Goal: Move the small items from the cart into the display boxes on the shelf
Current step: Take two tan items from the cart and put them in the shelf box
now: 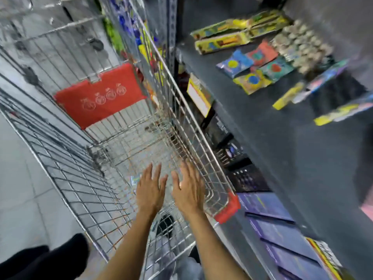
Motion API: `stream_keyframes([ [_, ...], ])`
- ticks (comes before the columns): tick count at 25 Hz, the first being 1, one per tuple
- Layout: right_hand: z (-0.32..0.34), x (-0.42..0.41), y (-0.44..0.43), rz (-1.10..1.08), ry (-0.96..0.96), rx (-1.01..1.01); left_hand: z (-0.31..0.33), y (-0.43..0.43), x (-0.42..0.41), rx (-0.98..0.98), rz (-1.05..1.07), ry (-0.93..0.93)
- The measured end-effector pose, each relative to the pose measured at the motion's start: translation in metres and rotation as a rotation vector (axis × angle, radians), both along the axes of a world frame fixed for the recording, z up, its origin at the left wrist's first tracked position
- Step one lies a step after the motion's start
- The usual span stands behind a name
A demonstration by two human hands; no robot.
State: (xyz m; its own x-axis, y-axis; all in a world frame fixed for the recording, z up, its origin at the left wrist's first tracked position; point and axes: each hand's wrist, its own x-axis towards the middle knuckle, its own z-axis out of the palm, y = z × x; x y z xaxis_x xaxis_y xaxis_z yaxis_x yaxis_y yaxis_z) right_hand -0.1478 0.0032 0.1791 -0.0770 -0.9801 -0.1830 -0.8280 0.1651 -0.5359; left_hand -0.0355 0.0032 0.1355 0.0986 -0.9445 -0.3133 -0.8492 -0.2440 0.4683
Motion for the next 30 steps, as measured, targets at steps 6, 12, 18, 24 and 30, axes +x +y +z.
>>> stream_keyframes([
  [6, -0.092, -0.013, -0.007, -0.13, 0.082, 0.393, -0.104, 0.03, -0.042, 0.494, 0.393, 0.407],
  [12, -0.123, -0.021, -0.014, -0.2, 0.172, 0.447, -0.112, 0.022, -0.07, 0.597, 0.806, 0.512],
  [18, -0.132, -0.022, -0.01, -0.29, 0.164, 0.496, -0.095, 0.019, -0.083, 0.387, 0.831, 0.481],
  [24, -0.133, -0.026, -0.012, -0.504, -0.004, 0.427, -0.101, 0.01, -0.041, -0.075, 0.313, 0.071],
  [30, -0.122, -0.017, -0.009, -0.297, 0.265, 0.511, -0.109, 0.007, -0.034, 0.043, 0.007, 0.058],
])
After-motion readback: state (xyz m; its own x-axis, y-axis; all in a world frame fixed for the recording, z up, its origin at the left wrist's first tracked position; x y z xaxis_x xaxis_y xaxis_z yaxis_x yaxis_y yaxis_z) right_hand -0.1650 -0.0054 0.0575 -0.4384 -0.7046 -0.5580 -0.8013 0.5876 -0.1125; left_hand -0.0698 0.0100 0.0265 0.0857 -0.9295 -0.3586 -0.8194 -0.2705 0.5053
